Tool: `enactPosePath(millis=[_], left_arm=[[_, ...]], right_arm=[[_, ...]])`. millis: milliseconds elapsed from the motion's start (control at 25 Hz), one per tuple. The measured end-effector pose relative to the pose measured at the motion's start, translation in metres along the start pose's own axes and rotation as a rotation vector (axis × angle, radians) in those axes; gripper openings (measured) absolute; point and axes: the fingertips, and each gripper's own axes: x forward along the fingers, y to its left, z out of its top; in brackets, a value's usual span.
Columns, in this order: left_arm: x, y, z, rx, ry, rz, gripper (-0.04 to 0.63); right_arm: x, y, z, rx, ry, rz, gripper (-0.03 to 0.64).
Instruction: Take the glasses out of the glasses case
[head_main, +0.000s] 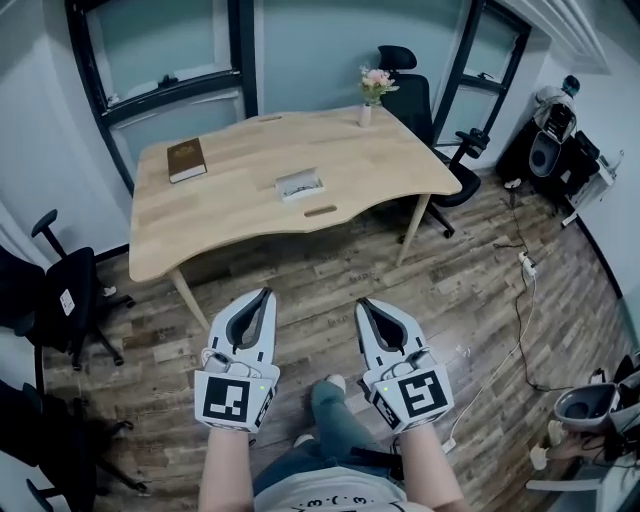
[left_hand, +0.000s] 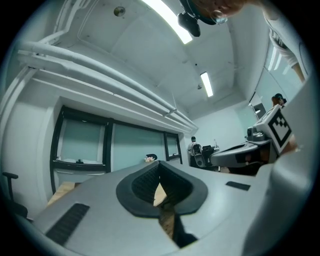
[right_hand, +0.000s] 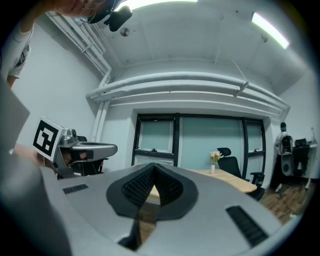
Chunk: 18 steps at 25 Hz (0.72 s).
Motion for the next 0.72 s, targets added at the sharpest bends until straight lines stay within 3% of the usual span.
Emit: enactPosePath(millis=[200, 320, 560, 720], left_arm=[[0.052, 0.036, -0.015, 0.006, 0.004, 0.038, 0.015], [0.098, 0.053, -0.030, -0.005, 0.006, 0.020, 0.015], [0.215, 0.102, -0.061, -0.021, 0.080, 0.020, 0.015], [0.290, 0.131, -0.085, -0.074, 0.124, 0.016, 0.015]], right_arm=[[0.065, -0.031, -0.008, -0.009, -0.006, 0.019, 0.011], [0.115, -0.060, -0.015, -0.011, 0.000, 0.031, 0.011], [0.222, -0.126, -0.017, 0.013, 0.005, 0.064, 0.011], [0.284, -0.169, -0.025, -0.006, 0.029, 0.084, 0.011]])
